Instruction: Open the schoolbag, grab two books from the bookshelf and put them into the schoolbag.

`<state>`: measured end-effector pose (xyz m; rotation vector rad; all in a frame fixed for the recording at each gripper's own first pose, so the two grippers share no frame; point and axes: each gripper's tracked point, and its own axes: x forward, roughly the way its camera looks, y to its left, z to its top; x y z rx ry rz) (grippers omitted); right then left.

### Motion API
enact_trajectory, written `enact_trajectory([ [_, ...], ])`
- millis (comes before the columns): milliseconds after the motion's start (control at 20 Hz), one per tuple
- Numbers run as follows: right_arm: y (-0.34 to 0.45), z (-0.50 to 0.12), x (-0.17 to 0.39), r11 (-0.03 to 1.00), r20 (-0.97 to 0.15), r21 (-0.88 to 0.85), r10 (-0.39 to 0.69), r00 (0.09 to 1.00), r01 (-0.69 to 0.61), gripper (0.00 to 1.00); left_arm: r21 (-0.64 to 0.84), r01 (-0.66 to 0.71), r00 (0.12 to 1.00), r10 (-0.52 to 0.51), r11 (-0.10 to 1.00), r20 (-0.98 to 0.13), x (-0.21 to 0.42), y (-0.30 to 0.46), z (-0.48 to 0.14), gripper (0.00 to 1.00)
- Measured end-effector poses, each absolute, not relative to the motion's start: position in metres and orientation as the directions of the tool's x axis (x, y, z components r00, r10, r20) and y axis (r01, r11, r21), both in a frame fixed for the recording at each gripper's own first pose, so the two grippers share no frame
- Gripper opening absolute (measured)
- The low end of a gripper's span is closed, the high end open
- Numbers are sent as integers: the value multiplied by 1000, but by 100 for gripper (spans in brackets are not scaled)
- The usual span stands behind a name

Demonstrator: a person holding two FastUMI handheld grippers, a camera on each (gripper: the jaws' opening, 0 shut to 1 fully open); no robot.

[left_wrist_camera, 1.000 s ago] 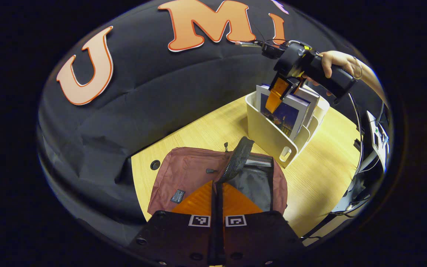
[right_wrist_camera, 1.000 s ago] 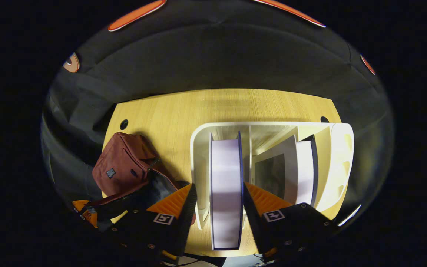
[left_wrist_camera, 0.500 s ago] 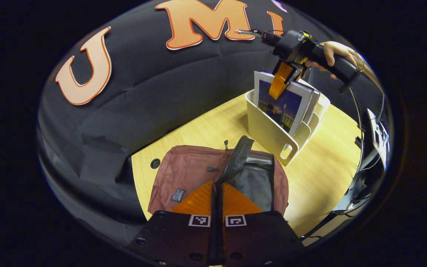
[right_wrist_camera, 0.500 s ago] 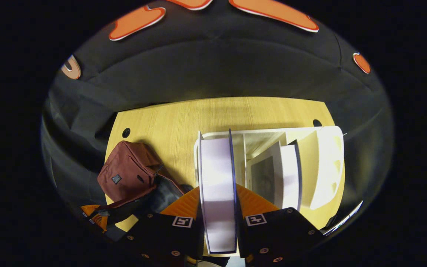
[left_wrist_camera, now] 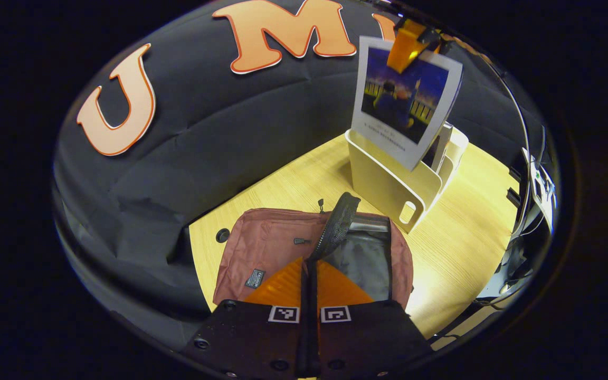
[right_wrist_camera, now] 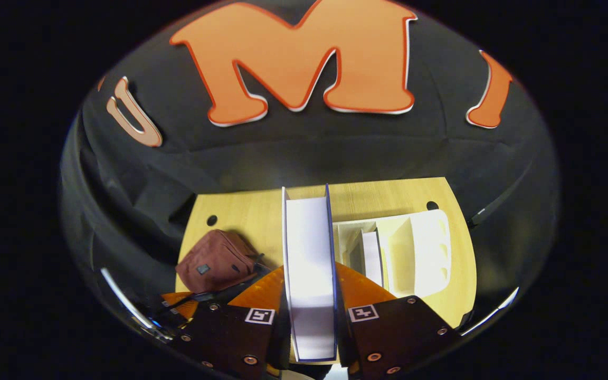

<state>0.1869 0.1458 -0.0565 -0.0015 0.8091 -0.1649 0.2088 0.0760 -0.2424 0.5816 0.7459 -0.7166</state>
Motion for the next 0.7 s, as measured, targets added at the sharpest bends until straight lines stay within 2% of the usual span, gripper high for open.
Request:
enact_trajectory([
  [150,155,-24,148,990,-676,22,-86,731,137,36,223,751,524,-357,622,-773,212,76,-243,1],
  [350,164,-26,93,973,-624,187,9,781,138,36,233,748,530,-348,621,-774,215,77,-243,1],
  [700,170,-143,47,847,-605,488,155,781,209,34,255,746,539,-332,616,-774,218,75,-238,1],
])
